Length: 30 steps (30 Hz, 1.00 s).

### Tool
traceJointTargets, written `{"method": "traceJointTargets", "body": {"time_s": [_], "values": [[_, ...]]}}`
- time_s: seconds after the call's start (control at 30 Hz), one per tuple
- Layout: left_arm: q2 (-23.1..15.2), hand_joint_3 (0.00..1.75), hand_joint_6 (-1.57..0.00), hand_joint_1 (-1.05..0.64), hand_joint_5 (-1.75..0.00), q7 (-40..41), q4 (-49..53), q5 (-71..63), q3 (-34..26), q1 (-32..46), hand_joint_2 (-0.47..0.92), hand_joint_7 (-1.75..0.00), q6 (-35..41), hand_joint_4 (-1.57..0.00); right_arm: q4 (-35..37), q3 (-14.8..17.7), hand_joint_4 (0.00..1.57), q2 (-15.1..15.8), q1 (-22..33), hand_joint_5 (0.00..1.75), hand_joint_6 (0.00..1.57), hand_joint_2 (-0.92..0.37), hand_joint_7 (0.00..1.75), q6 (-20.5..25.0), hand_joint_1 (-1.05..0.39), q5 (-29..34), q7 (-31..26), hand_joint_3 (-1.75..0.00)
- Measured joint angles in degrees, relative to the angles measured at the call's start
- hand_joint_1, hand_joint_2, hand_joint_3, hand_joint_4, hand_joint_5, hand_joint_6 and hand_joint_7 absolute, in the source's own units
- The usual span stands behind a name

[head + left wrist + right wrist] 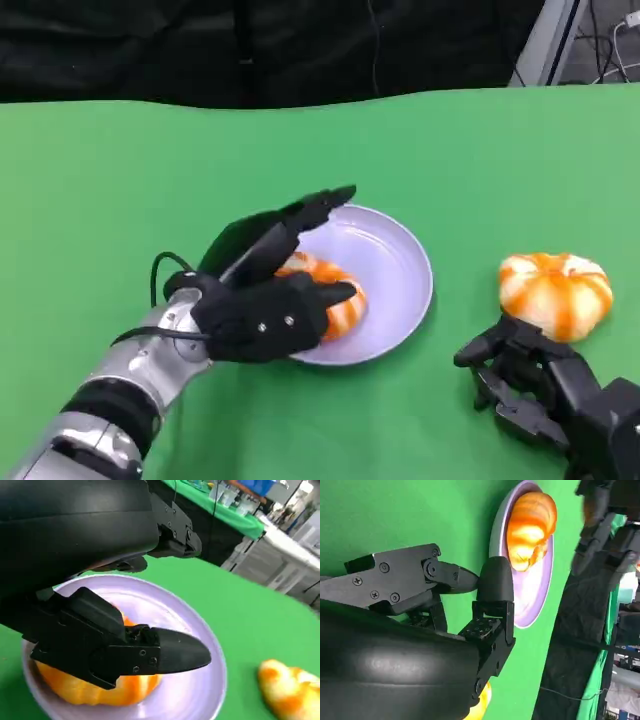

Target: Grasp the bread from the table and place it into the plate.

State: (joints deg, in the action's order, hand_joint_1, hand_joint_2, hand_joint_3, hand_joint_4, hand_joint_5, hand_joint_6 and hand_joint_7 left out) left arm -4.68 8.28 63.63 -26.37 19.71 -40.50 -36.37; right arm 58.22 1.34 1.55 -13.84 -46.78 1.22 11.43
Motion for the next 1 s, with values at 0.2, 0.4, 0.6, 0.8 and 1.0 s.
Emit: {"method": "traceJointTargets", "body": {"time_s": [0.2, 0.4, 0.6, 0.8, 1.0], "values": [[-0.46, 0.72, -0.20, -0.91, -0.01, -6.93, -3.00, 8.12, -4.76, 3.49, 0.92, -0.01, -4.30, -0.24, 0.07, 0.01, 0.63, -0.20, -0.02, 1.73, 0.68, -0.92, 1.21, -0.11, -0.25, 0.06, -0.01, -0.50], [-0.43, 0.70, -0.21, -0.84, -0.01, -19.24, -5.44, 21.07, -11.29, 7.65, 0.92, -0.01, -10.84, -0.26, 0.15, 0.02, 0.63, -0.18, -0.04, 1.75, 0.68, -0.92, 1.22, -0.13, -0.23, 0.12, -0.13, -0.49], [0.27, 0.68, -0.22, -0.84, -0.01, -29.59, -9.21, 30.88, -15.74, 11.12, 0.92, -0.01, -11.62, -0.27, 0.20, 0.04, 0.64, -0.21, -0.06, 1.75, 0.68, -0.92, 1.22, -0.10, -0.23, 0.07, 0.00, -0.49], [1.37, 0.60, -0.28, -0.83, -0.03, -36.72, -14.67, 38.29, -19.05, 13.63, 0.92, -0.03, -6.93, -0.34, 0.11, 0.02, 0.64, -0.26, -0.08, 1.75, 0.68, -0.92, 1.21, 0.08, -0.23, 0.10, -0.02, -0.49], [0.76, 0.54, -0.33, -0.80, -0.04, -44.37, -26.64, 49.51, -24.55, 22.64, 0.92, -0.02, 1.65, -0.42, 0.06, 0.09, 0.62, -0.26, -0.16, 1.75, 0.68, -0.92, 1.22, 0.39, -0.22, 0.05, 0.07, -0.50]]}}
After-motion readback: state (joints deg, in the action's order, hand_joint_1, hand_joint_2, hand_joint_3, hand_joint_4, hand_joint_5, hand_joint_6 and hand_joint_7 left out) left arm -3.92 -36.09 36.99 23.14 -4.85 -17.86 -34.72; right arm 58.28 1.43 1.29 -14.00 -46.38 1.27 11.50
